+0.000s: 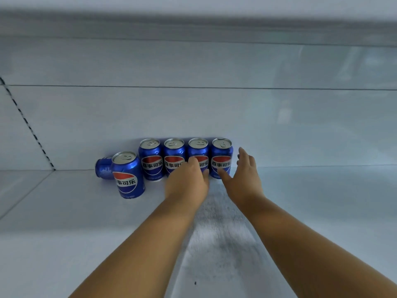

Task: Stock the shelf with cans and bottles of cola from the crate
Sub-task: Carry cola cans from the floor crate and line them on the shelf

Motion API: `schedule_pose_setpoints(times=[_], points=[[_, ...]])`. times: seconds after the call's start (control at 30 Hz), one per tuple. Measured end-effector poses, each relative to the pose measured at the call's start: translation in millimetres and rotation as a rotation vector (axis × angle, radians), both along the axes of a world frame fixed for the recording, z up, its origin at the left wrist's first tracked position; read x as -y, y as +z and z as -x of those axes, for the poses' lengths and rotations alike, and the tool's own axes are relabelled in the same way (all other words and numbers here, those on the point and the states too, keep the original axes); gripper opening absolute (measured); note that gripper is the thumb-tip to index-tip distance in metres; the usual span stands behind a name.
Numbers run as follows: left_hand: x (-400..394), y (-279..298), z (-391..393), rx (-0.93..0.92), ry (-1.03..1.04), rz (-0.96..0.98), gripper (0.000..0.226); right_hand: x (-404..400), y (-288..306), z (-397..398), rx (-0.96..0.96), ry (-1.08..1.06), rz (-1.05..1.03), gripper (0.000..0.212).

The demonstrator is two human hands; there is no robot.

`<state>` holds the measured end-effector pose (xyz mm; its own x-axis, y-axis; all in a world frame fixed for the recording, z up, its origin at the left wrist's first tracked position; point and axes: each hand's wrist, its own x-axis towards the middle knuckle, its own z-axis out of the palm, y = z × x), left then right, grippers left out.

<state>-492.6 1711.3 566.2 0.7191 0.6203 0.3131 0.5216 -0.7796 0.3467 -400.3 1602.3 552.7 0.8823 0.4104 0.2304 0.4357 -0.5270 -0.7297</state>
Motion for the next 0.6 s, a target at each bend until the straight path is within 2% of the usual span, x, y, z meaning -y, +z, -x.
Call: schedule_pose_setpoints(times=[0.13, 0.37, 0.5, 0.6], points=[[27.5, 8.4, 17.8, 0.156, -0.104, 0.041, 0.034, 17.1, 7.2, 22.2, 0.038, -0.026, -0.069, 0.078], [83.7, 31.9, 30.8, 0.196, -0.217, 0.104, 0.031, 79.1, 27.7, 50.6, 0.100, -0.054, -0.136, 0.062], [132.4, 38.2, 26.7, 0.228, -0.341, 0.066, 0.031, 135.8, 38.7, 57.6, 0.129, -0.132, -0.155, 0.057], [185.2, 42.5, 20.4, 0.258, -0.451, 0.106, 0.030, 195.0, 42.5, 62.0, 0.150, -0.204, -0.148, 0.057]])
